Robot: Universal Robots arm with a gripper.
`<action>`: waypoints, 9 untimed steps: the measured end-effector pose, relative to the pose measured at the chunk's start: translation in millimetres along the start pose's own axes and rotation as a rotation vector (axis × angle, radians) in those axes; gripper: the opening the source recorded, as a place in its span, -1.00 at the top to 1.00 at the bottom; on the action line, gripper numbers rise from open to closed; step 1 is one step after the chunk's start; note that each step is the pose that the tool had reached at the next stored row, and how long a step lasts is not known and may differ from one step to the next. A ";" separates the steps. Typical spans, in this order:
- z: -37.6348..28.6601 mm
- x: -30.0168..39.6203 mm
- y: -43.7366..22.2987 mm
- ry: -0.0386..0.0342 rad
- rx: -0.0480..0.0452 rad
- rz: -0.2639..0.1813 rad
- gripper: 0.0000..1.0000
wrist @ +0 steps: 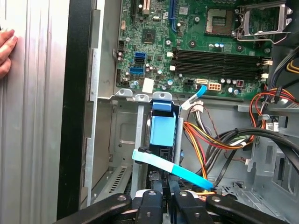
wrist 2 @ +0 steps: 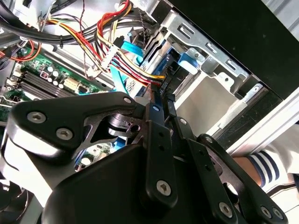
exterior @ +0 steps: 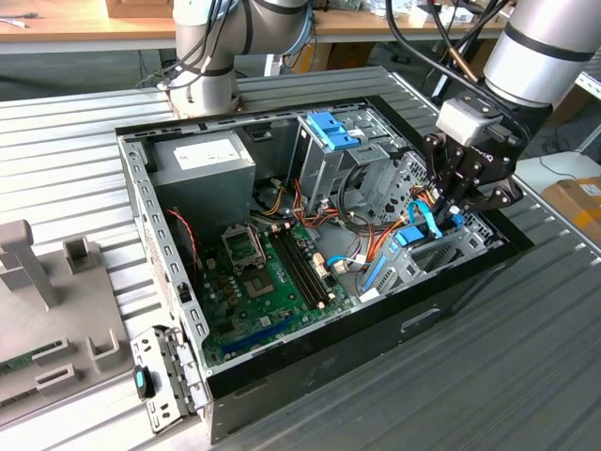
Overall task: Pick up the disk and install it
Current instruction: 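Insert the disk into the insertion slot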
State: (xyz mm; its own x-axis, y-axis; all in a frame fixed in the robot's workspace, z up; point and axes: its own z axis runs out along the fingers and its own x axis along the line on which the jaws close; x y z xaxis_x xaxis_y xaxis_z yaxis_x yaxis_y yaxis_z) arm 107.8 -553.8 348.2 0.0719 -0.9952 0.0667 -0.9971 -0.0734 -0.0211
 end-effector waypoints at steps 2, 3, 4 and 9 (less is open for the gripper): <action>0.0 -0.4 0.0 0.0026 -0.0002 0.001 0.67; -0.7 -0.4 0.0 0.0032 0.0001 0.003 0.67; -1.3 -0.3 0.0 0.0030 0.0004 0.005 0.67; -2.3 -0.6 0.9 0.0136 0.0011 0.044 0.67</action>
State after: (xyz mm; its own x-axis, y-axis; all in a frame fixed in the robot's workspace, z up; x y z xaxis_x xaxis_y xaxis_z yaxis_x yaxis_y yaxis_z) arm 106.9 -553.2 350.4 0.0271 -0.9965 0.0792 -0.9993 -0.0292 -0.0254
